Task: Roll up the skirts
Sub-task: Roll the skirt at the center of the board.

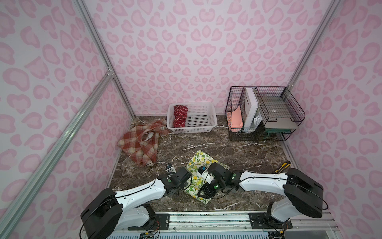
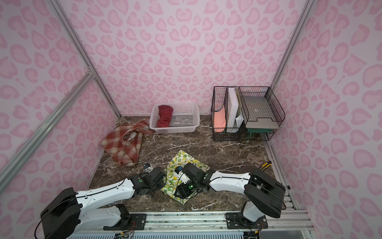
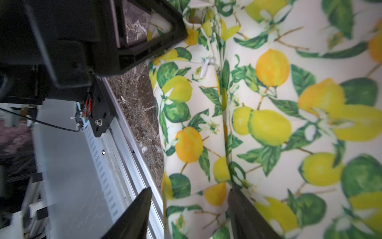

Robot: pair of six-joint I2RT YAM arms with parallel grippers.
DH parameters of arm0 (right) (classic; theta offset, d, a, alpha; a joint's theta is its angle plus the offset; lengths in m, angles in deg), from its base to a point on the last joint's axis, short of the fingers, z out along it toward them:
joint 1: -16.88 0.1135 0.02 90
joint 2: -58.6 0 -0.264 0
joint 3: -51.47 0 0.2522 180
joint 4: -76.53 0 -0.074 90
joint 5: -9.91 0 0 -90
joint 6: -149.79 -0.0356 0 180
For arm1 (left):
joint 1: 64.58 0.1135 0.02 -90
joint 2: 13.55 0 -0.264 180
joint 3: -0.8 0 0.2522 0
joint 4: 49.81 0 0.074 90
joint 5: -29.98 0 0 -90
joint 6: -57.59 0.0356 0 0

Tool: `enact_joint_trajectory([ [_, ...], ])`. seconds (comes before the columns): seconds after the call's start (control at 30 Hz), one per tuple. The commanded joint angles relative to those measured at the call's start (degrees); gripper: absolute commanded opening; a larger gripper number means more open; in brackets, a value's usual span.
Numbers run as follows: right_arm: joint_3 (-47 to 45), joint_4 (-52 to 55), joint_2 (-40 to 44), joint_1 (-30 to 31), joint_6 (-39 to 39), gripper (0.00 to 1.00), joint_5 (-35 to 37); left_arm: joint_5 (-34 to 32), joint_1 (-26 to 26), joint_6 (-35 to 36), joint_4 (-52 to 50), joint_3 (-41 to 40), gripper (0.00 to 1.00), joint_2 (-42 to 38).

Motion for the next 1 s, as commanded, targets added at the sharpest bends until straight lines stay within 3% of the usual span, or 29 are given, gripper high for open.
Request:
enact_joint_trajectory([
  [0.0,2.68,16.24,2.99,4.14,0.18,0.64,19.93,-0.73,-0.49,1.54,-3.48,1.11,0.0,1.72],
  [0.1,5.5,18.75,4.84,9.67,-0.42,0.62,28.95,-0.54,-0.84,1.8,-3.42,1.48,0.0,2.04],
  [0.17,6.19,16.52,5.09,13.24,0.56,0.53,33.64,-0.54,-0.93,1.96,-3.42,1.87,0.0,2.38],
  [0.27,6.36,11.01,3.12,16.86,3.86,0.5,36.67,-0.45,-1.1,1.98,-3.25,2.01,0.0,2.66],
  [0.37,5.09,3.63,0.37,17.33,7.79,0.62,35.63,-0.45,-1.19,1.7,-3.07,1.9,0.0,2.88],
  [0.5,3.86,-3.51,-2.17,17.86,11.71,0.69,35.78,-0.15,-1.27,1.41,-2.47,1.49,0.0,2.58],
  [0.7,3.87,-9.5,-7.75,18.46,14.99,0.69,32.67,0.25,-1.23,0.84,-1.99,1.09,0.0,1.64],
  [0.83,3.51,-10.3,-11.8,18.06,14.49,0.61,33.84,0.38,-1.24,0.57,-2.07,0.79,0.0,0.09],
  [0.93,3.36,-9.5,-14.26,17.81,13.85,0.47,34.34,0.69,-1.28,0.05,-1.65,0.02,0.0,-1.05],
  [0.97,3.23,-9.39,-14.95,17.83,13.55,0.37,34.44,0.77,-1.28,0.12,-1.63,-0.22,0.0,-1.41],
])
